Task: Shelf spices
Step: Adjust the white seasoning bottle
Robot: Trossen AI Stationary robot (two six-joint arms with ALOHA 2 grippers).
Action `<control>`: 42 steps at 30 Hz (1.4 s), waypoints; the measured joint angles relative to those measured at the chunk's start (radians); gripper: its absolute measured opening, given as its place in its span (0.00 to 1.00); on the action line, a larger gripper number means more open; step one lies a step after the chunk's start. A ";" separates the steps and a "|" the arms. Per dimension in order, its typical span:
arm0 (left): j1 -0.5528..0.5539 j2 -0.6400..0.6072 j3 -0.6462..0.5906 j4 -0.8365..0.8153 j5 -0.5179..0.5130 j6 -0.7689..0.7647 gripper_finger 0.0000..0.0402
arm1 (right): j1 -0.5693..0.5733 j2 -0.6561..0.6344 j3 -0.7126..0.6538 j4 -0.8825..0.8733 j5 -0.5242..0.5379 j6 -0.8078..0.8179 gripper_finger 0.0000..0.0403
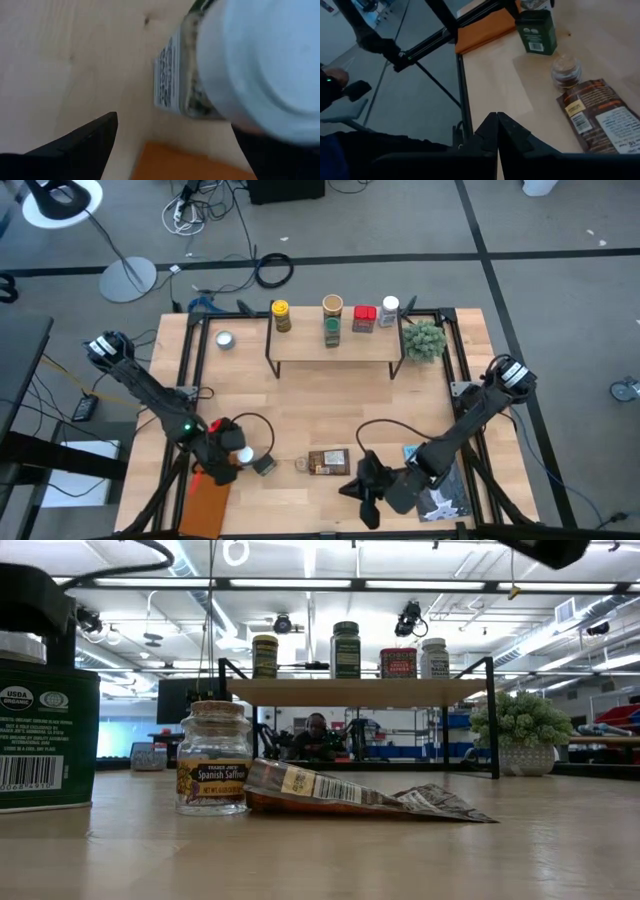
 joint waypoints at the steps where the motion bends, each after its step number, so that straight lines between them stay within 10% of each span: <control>1: 0.006 0.000 -0.012 0.030 -0.005 0.000 0.99 | 0.006 0.000 0.000 0.000 0.005 0.002 0.00; 24: 0.350 0.347 -0.030 0.929 -0.177 0.373 0.99 | 0.022 0.000 0.000 0.001 0.015 0.046 0.01; 34: 0.390 0.336 0.091 0.882 -0.177 0.550 0.99 | 0.021 0.000 0.000 0.002 0.048 0.051 0.01; 42: 0.390 0.231 0.179 0.500 -0.176 0.543 0.99 | -0.003 0.000 0.000 0.002 0.054 0.053 0.01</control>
